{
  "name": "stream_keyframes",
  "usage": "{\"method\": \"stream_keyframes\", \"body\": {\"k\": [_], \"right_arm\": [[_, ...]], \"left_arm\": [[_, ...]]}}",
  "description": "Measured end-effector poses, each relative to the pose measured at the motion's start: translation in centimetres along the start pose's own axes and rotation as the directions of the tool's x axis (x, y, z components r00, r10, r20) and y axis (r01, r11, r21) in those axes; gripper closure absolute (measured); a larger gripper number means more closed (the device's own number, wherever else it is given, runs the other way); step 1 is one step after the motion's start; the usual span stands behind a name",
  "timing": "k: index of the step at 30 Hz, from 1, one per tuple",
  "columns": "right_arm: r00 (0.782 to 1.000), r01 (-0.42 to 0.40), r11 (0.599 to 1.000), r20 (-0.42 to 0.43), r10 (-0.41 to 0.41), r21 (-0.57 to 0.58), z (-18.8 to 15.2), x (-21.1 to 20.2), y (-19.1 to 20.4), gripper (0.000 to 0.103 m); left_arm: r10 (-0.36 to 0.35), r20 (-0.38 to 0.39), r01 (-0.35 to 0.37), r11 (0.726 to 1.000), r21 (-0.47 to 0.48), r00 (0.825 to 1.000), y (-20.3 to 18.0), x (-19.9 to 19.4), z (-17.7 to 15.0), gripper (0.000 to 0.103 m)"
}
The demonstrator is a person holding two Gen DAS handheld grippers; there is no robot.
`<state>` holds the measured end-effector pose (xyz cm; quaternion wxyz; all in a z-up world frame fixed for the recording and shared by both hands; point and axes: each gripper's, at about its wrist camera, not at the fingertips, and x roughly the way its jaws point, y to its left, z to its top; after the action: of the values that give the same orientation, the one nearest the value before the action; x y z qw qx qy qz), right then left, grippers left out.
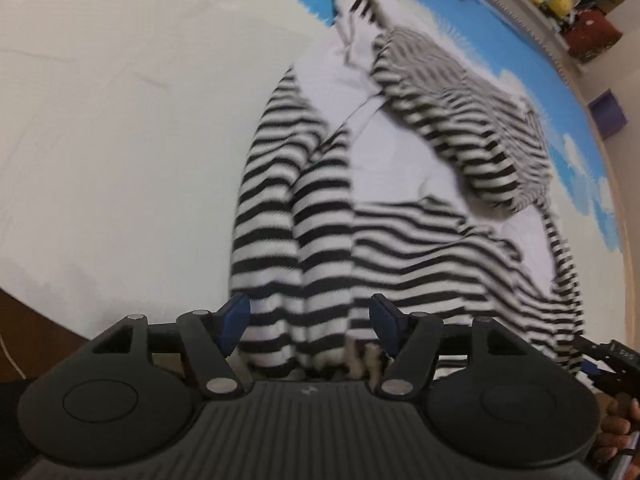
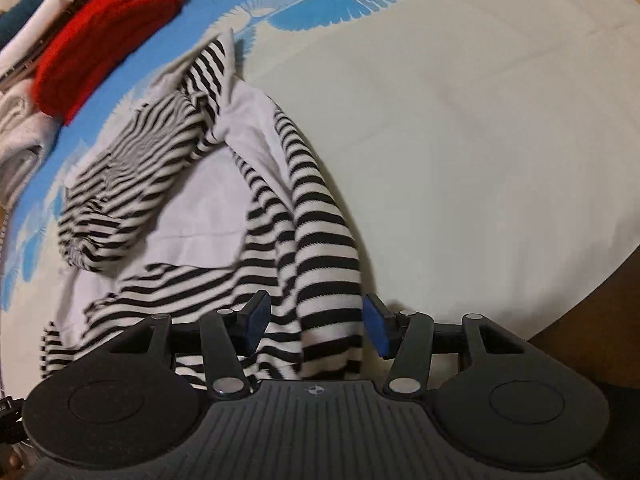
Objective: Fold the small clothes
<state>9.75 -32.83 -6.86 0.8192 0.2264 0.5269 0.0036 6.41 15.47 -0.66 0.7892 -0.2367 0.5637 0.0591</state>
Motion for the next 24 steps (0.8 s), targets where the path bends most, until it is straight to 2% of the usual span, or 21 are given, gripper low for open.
{"method": "stream_keyframes", "body": {"k": [3, 6, 11, 12, 13, 14, 17, 20, 22, 23, 24], "right_arm": [[0.999, 0.02, 0.999, -0.038, -0.021, -0.031, -0.6, 1.1, 0.4, 0.05], [0.997, 0.054, 0.997, -0.057, -0.058, -0.058, -1.2, 1.7, 0.6, 0.05], [0.997, 0.069, 0.994, -0.039, -0.072, -0.083, -1.7, 1.6, 0.9, 0.052], [0.997, 0.066, 0.994, -0.033, -0.069, -0.088, -1.8, 1.5, 1.0, 0.056], [0.998, 0.056, 0.995, -0.032, -0.058, -0.084, -1.8, 1.4, 1.0, 0.077], [0.998, 0.044, 0.996, -0.029, -0.046, -0.075, -1.7, 1.3, 0.9, 0.093], [1.0, 0.005, 1.0, 0.008, -0.005, -0.03, -1.1, -0.3, 0.4, 0.097], [0.999, 0.014, 1.0, 0.038, -0.014, -0.015, -0.6, -1.9, -0.4, 0.097], [0.999, 0.031, 1.0, 0.007, -0.031, 0.004, -0.7, -1.4, -1.1, 0.097], [0.999, 0.044, 0.999, -0.014, -0.044, 0.005, -0.9, -0.9, -1.1, 0.096], [0.998, 0.054, 0.999, -0.041, -0.054, -0.002, -1.0, -0.3, -1.1, 0.095]], "left_arm": [[0.052, -0.007, -0.053, 0.996, -0.068, 0.999, 1.7, 1.0, -0.6, 0.033], [0.051, 0.001, -0.051, 0.992, -0.116, 0.999, 2.9, 0.8, -0.9, 0.039], [0.031, 0.012, -0.031, 0.998, -0.047, 0.999, 1.8, 1.1, -1.4, 0.066], [0.031, 0.016, -0.031, 0.999, -0.029, 0.999, 1.5, 1.2, -1.5, 0.073], [0.029, 0.02, -0.029, 1.0, -0.008, 0.999, 1.3, 1.2, -1.6, 0.083], [0.02, 0.021, -0.021, 1.0, 0.001, 1.0, 1.1, 1.2, -1.6, 0.096], [0.009, 0.079, -0.008, 1.0, -0.014, 0.997, 1.1, -0.4, -1.6, 0.097], [-0.026, 0.139, 0.027, 1.0, -0.01, 0.99, 0.9, -2.7, -2.1, 0.097], [0.009, 0.123, -0.01, 1.0, 0.012, 0.992, 0.3, -2.5, -2.9, 0.094], [0.036, 0.101, -0.038, 0.999, 0.014, 0.994, 0.3, -1.8, -3.0, 0.089], [0.062, 0.071, -0.063, 0.998, 0.004, 0.996, 0.5, -0.9, -3.1, 0.088]]}}
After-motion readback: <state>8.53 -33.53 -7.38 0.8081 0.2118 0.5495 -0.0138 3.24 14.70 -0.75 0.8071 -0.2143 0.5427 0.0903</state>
